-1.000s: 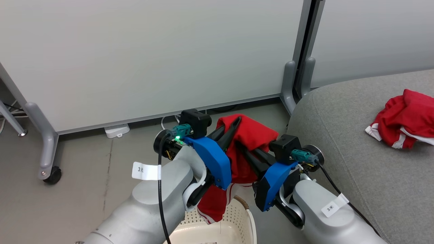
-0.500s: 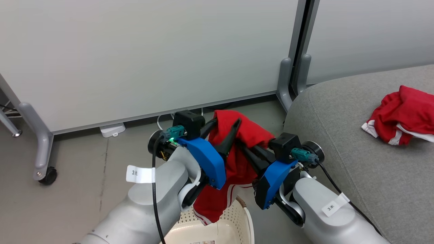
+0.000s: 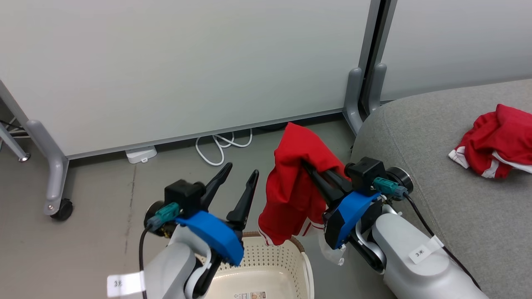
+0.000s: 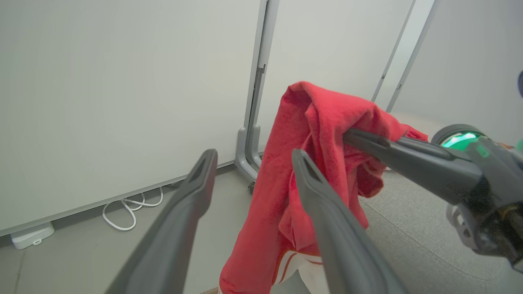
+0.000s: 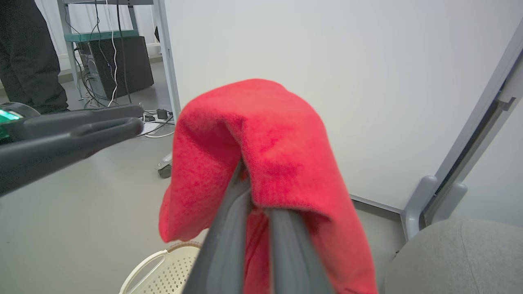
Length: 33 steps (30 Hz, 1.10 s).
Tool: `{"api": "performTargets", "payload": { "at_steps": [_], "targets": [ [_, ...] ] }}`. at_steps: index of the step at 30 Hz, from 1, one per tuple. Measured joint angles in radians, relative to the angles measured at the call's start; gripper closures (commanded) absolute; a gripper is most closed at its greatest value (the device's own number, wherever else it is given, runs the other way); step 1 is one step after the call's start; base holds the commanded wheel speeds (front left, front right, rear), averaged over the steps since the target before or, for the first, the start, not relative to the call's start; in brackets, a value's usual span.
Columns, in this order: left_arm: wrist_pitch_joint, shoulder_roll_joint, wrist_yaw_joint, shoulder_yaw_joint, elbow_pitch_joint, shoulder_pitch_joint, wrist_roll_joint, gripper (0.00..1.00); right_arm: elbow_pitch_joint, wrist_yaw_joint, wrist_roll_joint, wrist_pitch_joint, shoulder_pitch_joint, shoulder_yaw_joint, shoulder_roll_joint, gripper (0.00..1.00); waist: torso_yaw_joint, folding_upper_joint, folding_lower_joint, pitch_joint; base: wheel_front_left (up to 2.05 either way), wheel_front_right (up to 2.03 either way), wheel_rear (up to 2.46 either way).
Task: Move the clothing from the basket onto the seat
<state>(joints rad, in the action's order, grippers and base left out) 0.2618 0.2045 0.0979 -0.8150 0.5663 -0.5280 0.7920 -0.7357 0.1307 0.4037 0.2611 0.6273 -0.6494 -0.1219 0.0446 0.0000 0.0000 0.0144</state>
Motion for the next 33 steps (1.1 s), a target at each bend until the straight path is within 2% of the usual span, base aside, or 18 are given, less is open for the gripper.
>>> {"api": "performTargets", "payload": {
  "at_steps": [8,11,16,26,33],
  "targets": [
    [0.000,0.015,0.000,0.228,-0.146,0.225,-0.182,0.00,0.022,0.000,-0.023,0.000,-0.019,0.033,-0.008,1.00,-0.009,0.0000,0.0000,-0.007,0.00,0.00,0.00],
    [0.000,0.005,0.003,0.320,-0.188,0.306,-0.257,0.00,0.033,0.000,-0.031,0.000,-0.025,0.046,-0.010,1.00,-0.013,0.0000,0.0000,-0.007,0.00,0.00,0.00],
    [0.000,-0.021,0.015,0.403,-0.218,0.370,-0.325,0.00,0.038,0.000,-0.038,0.000,-0.038,0.058,-0.010,1.00,-0.016,0.0000,0.0000,-0.008,0.00,0.00,0.00],
    [0.000,-0.057,0.027,0.477,-0.226,0.427,-0.382,0.00,0.042,0.000,-0.041,0.000,-0.055,0.075,-0.011,1.00,-0.018,0.0000,-0.0001,-0.004,0.00,0.00,0.00],
    [0.000,-0.063,0.031,0.478,-0.229,0.439,-0.387,0.00,0.041,0.000,-0.041,0.000,-0.061,0.076,-0.011,1.00,-0.012,0.0000,0.0000,-0.001,0.00,0.00,0.00]
  ]
}}
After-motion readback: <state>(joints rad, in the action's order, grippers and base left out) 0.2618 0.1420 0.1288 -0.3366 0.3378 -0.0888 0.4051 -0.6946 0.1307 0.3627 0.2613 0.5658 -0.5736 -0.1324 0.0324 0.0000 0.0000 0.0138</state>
